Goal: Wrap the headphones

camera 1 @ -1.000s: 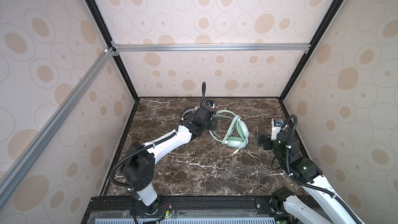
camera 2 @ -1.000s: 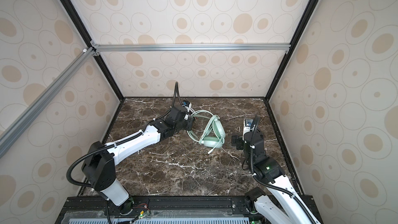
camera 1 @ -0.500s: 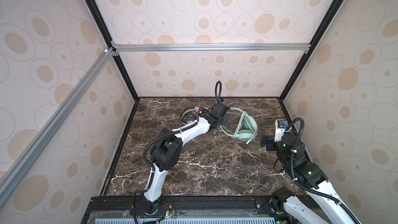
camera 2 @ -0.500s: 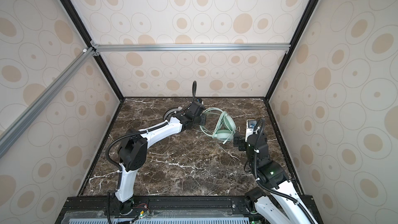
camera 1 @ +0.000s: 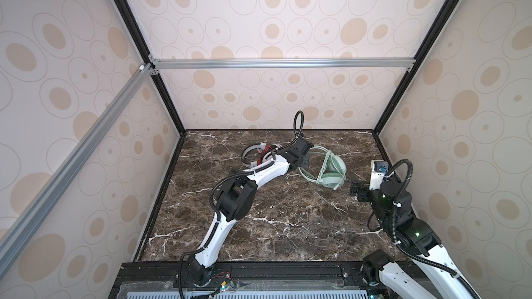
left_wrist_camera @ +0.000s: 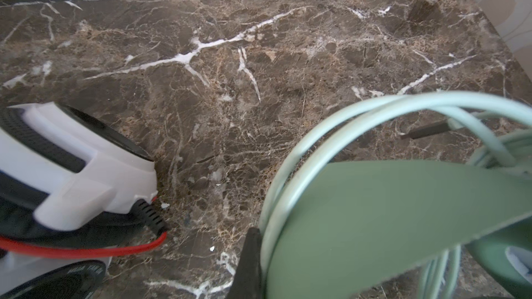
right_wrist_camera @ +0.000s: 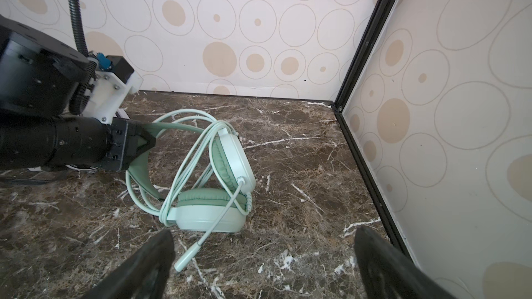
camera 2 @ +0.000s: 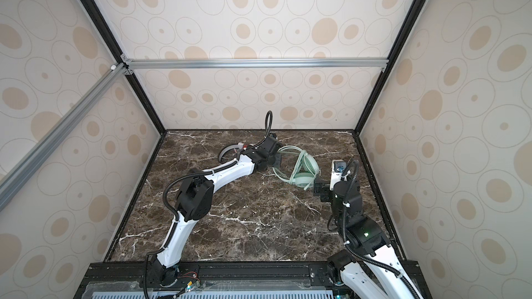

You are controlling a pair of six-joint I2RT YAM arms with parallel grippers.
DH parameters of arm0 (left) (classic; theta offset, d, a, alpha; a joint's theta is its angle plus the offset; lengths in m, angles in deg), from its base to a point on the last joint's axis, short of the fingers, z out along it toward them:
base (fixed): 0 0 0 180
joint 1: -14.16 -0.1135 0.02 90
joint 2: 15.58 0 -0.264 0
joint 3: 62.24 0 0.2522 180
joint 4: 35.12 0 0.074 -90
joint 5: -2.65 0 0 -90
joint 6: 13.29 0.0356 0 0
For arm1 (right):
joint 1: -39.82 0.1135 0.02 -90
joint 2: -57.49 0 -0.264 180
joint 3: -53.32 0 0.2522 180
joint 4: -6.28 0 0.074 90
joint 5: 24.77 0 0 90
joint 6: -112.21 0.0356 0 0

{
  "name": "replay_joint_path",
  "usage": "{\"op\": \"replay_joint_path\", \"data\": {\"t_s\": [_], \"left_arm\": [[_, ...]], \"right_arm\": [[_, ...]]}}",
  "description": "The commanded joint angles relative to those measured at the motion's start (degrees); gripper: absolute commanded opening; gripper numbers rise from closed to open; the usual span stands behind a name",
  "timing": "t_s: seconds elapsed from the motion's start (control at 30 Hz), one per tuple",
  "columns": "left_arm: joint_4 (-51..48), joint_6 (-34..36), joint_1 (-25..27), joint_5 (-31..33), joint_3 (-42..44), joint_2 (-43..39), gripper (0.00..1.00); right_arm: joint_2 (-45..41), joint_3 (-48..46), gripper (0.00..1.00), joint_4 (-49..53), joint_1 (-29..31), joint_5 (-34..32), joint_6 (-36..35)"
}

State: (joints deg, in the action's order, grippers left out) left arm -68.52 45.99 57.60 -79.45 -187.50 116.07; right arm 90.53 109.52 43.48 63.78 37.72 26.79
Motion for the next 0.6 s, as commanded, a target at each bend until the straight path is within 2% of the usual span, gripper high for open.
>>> {"op": "replay_joint_path", "data": {"t_s": [0.0,0.37,0.57], "left_arm": [[2.2,-3.3,0.5,-1.8,-4.9,1.0,0.00],[-1.5,-4.3,0.3,-3.3,-11.6,7.5,0.00],[-1.9,-4.6,0.0,-3.6,-12.3,9.4,0.03]], "right_arm": [[-0.6,0.1,1.00,-0.5,-0.4,0.2,-0.2],[-0.1,0.0,1.00,-0.9,-0.4,1.1,0.0],[-0.6,-0.2,1.00,-1.1,-0.4,1.1,-0.1]]}}
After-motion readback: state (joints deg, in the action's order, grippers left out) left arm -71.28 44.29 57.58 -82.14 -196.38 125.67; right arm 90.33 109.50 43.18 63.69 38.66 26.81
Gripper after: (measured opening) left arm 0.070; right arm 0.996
